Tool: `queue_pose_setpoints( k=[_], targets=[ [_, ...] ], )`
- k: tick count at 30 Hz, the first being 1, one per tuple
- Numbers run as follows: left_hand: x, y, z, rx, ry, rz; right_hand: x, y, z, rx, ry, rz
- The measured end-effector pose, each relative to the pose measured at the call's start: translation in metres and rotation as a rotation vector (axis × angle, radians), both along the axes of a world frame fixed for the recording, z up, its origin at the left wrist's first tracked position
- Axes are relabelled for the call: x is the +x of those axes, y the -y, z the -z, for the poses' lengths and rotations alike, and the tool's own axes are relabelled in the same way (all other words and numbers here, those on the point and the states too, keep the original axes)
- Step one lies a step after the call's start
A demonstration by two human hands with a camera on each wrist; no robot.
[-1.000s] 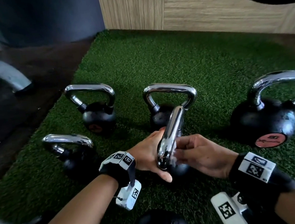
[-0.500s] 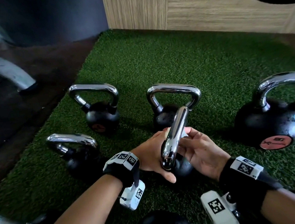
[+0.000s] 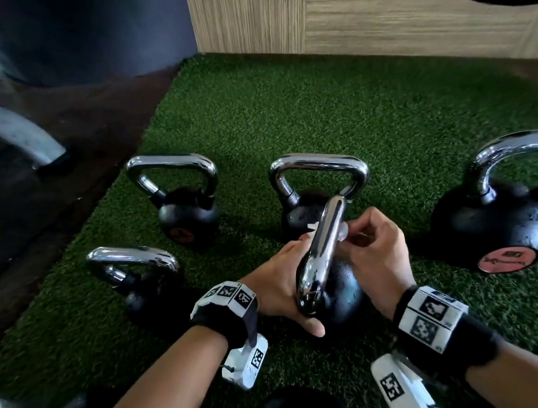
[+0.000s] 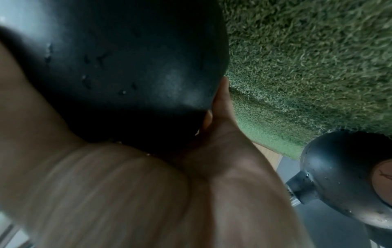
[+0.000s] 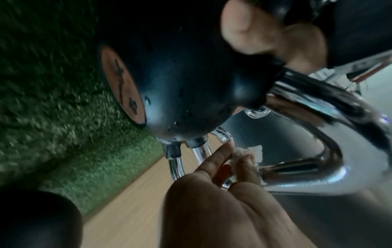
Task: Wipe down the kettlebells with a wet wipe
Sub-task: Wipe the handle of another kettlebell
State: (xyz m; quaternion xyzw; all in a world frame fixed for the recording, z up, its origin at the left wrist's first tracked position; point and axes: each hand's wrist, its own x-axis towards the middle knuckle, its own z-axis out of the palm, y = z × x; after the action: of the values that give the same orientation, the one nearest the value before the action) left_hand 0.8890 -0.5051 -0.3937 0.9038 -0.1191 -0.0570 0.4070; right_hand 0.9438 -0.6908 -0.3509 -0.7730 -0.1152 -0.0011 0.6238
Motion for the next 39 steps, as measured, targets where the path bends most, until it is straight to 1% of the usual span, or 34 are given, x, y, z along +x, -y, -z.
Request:
queue_pose_setpoints(
  k=[3, 5, 7, 12, 15, 18, 21, 23, 26, 28, 29, 31, 32, 34, 36, 39],
  targets=[
    [0.001, 0.001, -0.003, 0.028, 0.015, 0.013, 0.012, -0.003, -0.006, -0.122, 0.101, 0.092],
    [0.000, 0.001, -0.005, 0.064, 0.022, 0.017, 0.017, -0.006, -0.007, -0.141, 0.111, 0.157],
    [0.001, 0.002, -0.006, 0.069, 0.028, 0.018, 0.018, -0.009, -0.007, -0.135, 0.071, 0.170],
    [0.001, 0.003, -0.004, 0.071, 0.062, 0.031, 0.025, -0.016, -0.009, -0.067, -0.104, 0.172],
    [0.001, 0.002, -0.002, 0.073, 0.073, 0.023, 0.029, -0.020, -0.007, -0.109, -0.181, 0.162],
    [-0.003, 0.004, -0.005, 0.126, 0.043, -0.010, 0.028, -0.025, -0.001, -0.234, -0.191, 0.158],
    [-0.009, 0.007, -0.011, 0.222, 0.029, -0.007, 0.028, -0.027, 0.001, -0.358, -0.147, 0.138],
    [-0.016, 0.010, -0.023, 0.287, -0.001, 0.040, 0.030, -0.023, -0.001, -0.417, -0.102, 0.099],
    [-0.025, 0.008, -0.049, 0.450, 0.001, 0.132, 0.031, -0.009, -0.016, -0.527, 0.068, 0.027],
    [-0.036, 0.003, -0.066, 0.404, -0.045, 0.024, 0.034, 0.001, -0.032, -0.521, 0.184, -0.078],
    [-0.041, 0.002, -0.073, 0.366, -0.013, -0.033, 0.036, 0.005, -0.039, -0.527, 0.232, -0.159],
    [-0.048, 0.007, -0.089, 0.367, 0.132, -0.083, 0.039, 0.008, -0.049, -0.595, 0.320, -0.317],
    [-0.049, 0.012, -0.096, 0.395, 0.201, -0.089, 0.039, 0.008, -0.052, -0.631, 0.366, -0.355],
    [-0.049, 0.025, -0.108, 0.460, 0.287, -0.106, 0.037, 0.007, -0.055, -0.649, 0.420, -0.364],
    [-0.049, 0.031, -0.117, 0.516, 0.255, -0.127, 0.032, 0.007, -0.059, -0.686, 0.422, -0.351],
    [-0.051, 0.028, -0.124, 0.590, 0.169, -0.108, 0.026, 0.005, -0.067, -0.751, 0.390, -0.359]
  ],
)
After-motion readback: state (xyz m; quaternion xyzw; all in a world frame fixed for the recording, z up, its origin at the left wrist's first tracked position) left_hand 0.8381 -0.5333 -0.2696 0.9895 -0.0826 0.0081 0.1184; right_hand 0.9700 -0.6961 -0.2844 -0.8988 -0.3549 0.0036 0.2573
